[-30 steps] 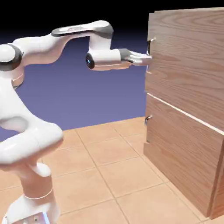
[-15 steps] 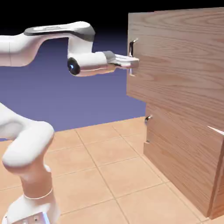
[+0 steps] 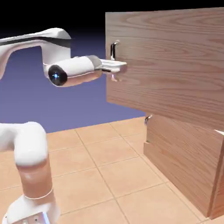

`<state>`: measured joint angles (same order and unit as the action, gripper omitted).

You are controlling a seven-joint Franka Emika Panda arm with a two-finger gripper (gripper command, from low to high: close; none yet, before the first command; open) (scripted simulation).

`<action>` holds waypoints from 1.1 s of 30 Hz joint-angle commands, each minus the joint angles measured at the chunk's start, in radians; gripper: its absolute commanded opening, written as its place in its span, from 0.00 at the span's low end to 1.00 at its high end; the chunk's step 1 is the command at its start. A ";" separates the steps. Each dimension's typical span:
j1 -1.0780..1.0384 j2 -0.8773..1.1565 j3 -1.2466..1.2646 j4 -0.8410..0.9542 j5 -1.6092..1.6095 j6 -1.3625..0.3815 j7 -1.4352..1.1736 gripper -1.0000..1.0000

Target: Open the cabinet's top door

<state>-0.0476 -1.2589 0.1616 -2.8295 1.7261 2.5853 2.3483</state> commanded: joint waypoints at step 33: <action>0.181 -0.059 -1.130 0.408 -1.084 -1.106 0.183 0.00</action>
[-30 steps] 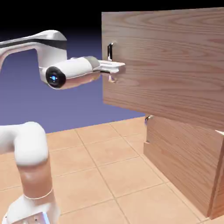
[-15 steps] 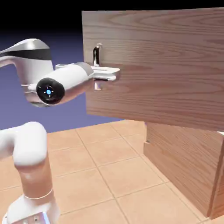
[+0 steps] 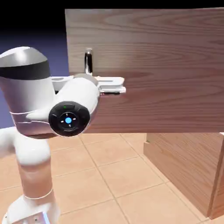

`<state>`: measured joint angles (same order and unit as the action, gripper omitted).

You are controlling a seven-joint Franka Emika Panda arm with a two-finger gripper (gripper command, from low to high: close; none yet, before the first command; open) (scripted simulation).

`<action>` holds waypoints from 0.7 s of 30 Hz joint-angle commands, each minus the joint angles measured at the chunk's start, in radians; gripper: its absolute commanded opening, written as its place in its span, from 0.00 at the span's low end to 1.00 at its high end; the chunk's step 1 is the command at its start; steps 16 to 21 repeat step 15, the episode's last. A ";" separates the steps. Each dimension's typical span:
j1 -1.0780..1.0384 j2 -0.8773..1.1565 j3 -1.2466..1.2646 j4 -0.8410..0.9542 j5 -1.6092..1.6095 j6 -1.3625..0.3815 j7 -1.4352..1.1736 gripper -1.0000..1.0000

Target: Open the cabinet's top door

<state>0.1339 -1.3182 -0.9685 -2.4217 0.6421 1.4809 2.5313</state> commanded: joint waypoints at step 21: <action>0.455 0.031 -0.258 0.544 -0.132 -0.411 0.084 0.00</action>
